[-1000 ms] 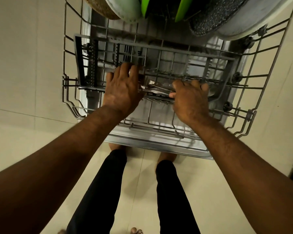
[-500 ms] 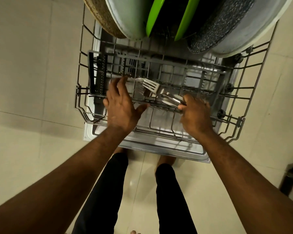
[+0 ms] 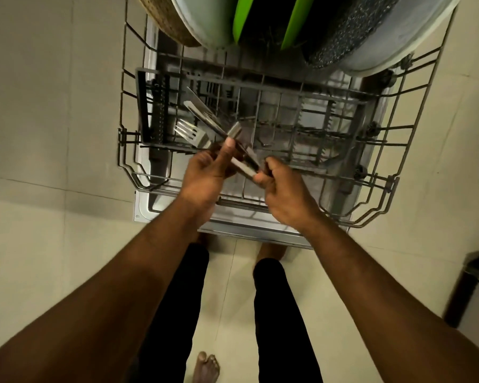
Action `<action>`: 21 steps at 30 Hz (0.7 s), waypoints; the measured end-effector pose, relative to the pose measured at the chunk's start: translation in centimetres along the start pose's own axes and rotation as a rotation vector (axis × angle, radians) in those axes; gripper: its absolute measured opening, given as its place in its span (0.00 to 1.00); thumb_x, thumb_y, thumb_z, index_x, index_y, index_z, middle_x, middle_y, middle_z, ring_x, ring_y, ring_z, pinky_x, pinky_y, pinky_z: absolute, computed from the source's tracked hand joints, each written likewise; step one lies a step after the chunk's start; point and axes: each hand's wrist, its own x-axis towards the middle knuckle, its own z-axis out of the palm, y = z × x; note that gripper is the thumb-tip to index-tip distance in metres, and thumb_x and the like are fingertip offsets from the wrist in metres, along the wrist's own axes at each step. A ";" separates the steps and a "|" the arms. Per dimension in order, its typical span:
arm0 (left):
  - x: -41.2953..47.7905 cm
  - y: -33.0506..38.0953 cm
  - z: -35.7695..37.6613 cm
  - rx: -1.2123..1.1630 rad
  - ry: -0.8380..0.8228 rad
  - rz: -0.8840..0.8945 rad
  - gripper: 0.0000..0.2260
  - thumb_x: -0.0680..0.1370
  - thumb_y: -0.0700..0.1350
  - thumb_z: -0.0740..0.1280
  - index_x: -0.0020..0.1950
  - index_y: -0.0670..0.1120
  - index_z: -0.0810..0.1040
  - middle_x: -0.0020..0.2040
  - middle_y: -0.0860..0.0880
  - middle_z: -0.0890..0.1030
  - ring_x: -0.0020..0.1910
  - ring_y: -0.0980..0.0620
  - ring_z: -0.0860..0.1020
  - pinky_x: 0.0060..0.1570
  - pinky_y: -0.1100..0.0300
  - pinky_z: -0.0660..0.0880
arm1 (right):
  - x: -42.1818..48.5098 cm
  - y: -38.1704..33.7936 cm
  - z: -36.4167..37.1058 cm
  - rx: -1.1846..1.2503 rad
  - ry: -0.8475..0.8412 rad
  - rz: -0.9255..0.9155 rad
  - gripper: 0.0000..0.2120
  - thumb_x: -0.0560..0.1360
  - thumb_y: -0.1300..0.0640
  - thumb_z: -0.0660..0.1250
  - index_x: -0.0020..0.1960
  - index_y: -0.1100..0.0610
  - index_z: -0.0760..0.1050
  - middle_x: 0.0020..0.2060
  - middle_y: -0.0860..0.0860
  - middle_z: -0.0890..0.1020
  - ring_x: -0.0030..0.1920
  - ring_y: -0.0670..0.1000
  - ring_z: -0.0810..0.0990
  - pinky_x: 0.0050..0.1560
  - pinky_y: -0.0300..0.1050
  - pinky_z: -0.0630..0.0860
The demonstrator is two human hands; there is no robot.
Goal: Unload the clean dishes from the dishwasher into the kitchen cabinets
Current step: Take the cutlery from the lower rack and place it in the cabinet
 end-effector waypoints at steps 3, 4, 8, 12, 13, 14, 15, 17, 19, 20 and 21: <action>-0.3 0.0 -1.0 -0.172 -0.089 -0.055 0.17 0.80 0.48 0.61 0.63 0.38 0.75 0.60 0.39 0.80 0.58 0.43 0.79 0.63 0.50 0.75 | -0.6 -0.3 0.8 0.000 -0.029 0.025 0.05 0.81 0.57 0.61 0.47 0.57 0.69 0.37 0.48 0.74 0.39 0.50 0.72 0.36 0.42 0.67; -0.3 0.0 -1.1 -0.217 -0.118 -0.071 0.19 0.78 0.50 0.61 0.64 0.40 0.75 0.62 0.40 0.80 0.59 0.44 0.79 0.63 0.51 0.76 | -0.6 -0.5 0.7 -0.011 -0.036 0.030 0.05 0.81 0.56 0.61 0.47 0.56 0.68 0.39 0.50 0.75 0.40 0.51 0.73 0.38 0.45 0.67; 0.0 0.3 -0.9 -0.208 -0.159 -0.076 0.13 0.75 0.51 0.64 0.53 0.49 0.83 0.54 0.47 0.84 0.54 0.49 0.82 0.58 0.54 0.78 | -0.3 -1.0 0.7 -0.061 -0.050 0.047 0.07 0.81 0.56 0.61 0.55 0.59 0.72 0.50 0.57 0.81 0.50 0.57 0.78 0.47 0.49 0.73; 1.3 0.4 -0.2 -0.201 -0.058 -0.085 0.03 0.80 0.43 0.65 0.50 0.45 0.77 0.45 0.49 0.84 0.47 0.49 0.83 0.48 0.53 0.81 | 0.0 -1.3 1.0 -0.115 -0.033 0.007 0.11 0.81 0.54 0.61 0.59 0.58 0.72 0.52 0.56 0.81 0.51 0.56 0.79 0.46 0.46 0.72; 1.6 0.5 -0.1 -0.219 -0.045 -0.089 0.02 0.80 0.41 0.64 0.50 0.45 0.76 0.43 0.48 0.83 0.46 0.49 0.83 0.48 0.53 0.81 | 0.2 -1.3 0.9 -0.105 -0.042 0.007 0.11 0.81 0.53 0.61 0.59 0.58 0.72 0.50 0.55 0.81 0.48 0.54 0.79 0.45 0.46 0.72; 1.9 0.5 -0.1 -0.238 -0.038 -0.094 0.02 0.80 0.40 0.64 0.49 0.44 0.76 0.43 0.48 0.83 0.47 0.48 0.84 0.48 0.52 0.81 | 0.3 -1.3 0.8 -0.086 -0.070 0.014 0.11 0.81 0.52 0.61 0.59 0.58 0.73 0.49 0.54 0.81 0.46 0.52 0.78 0.44 0.46 0.72; 2.2 0.4 -0.2 -0.250 -0.037 -0.099 0.02 0.80 0.40 0.64 0.49 0.44 0.76 0.44 0.47 0.83 0.48 0.47 0.83 0.50 0.51 0.81 | 0.6 -1.1 0.6 -0.053 -0.106 0.022 0.12 0.81 0.50 0.60 0.58 0.57 0.73 0.48 0.53 0.81 0.45 0.52 0.77 0.43 0.47 0.72; 2.7 0.4 -0.6 -0.261 -0.032 -0.112 0.02 0.80 0.40 0.65 0.49 0.45 0.77 0.44 0.46 0.83 0.49 0.46 0.83 0.50 0.51 0.80 | 1.1 -0.4 -0.2 0.067 -0.121 0.046 0.15 0.81 0.46 0.59 0.56 0.57 0.76 0.46 0.53 0.82 0.44 0.52 0.79 0.43 0.50 0.75; 3.2 0.2 -1.0 -0.278 -0.018 -0.123 0.01 0.79 0.41 0.66 0.50 0.44 0.77 0.45 0.46 0.83 0.50 0.45 0.83 0.50 0.51 0.80 | 1.9 0.6 -1.1 0.147 0.032 0.039 0.14 0.81 0.47 0.60 0.53 0.56 0.79 0.44 0.51 0.83 0.44 0.50 0.81 0.43 0.46 0.76; 3.4 0.2 -1.2 -0.283 -0.008 -0.127 0.02 0.79 0.41 0.67 0.51 0.44 0.76 0.45 0.46 0.83 0.51 0.44 0.83 0.51 0.51 0.80 | 2.4 1.0 -1.5 0.108 0.139 0.008 0.13 0.81 0.49 0.60 0.52 0.56 0.79 0.43 0.50 0.83 0.43 0.49 0.81 0.44 0.45 0.77; 3.6 0.1 -1.3 -0.283 0.003 -0.131 0.03 0.79 0.41 0.67 0.51 0.44 0.76 0.45 0.45 0.83 0.51 0.44 0.83 0.52 0.50 0.80 | 2.8 1.4 -1.9 0.027 0.227 -0.032 0.11 0.81 0.51 0.61 0.53 0.56 0.79 0.43 0.49 0.83 0.43 0.49 0.81 0.45 0.45 0.78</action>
